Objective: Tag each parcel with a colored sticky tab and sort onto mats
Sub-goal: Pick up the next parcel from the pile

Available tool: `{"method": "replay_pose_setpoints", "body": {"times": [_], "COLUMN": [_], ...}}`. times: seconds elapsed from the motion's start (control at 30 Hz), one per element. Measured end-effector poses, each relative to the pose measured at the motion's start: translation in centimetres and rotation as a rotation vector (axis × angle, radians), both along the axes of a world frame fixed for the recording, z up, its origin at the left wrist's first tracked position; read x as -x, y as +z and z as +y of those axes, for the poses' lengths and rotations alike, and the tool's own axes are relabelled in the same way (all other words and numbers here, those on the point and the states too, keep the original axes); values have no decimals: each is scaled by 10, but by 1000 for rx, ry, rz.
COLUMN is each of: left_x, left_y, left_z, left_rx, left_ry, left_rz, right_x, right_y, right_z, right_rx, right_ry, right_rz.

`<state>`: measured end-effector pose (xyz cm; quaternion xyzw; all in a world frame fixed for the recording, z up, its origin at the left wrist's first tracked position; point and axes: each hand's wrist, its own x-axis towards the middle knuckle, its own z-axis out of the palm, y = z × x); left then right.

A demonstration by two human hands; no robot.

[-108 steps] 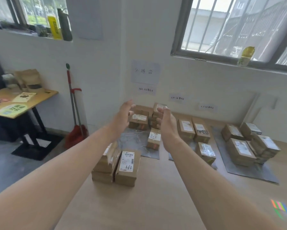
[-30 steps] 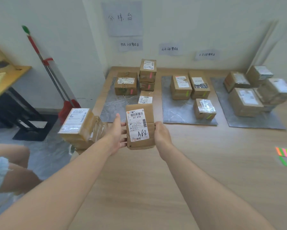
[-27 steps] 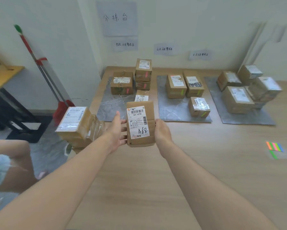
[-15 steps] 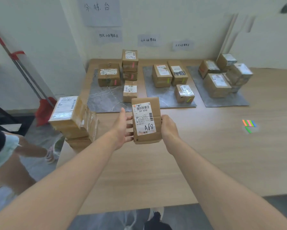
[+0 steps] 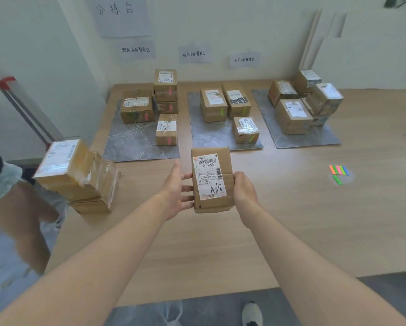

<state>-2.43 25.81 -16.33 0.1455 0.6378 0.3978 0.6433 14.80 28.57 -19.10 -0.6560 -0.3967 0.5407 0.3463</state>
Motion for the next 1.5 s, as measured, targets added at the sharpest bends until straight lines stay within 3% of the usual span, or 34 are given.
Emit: {"method": "replay_pose_setpoints", "body": {"times": [0.67, 1.27, 1.5], "left_x": [-180, -208, -199], "left_y": [-70, -101, -97], "left_z": [46, 32, 29], "left_rx": [133, 124, 37], "left_ry": [167, 158, 173], "left_rz": [1, 21, 103], "right_x": [-175, -201, -205], "right_y": [-76, -111, -100], "right_z": [63, 40, 37], "right_rx": [202, 264, 167], "right_ry": [126, 156, 23], "right_rz": [51, 143, 66]}}
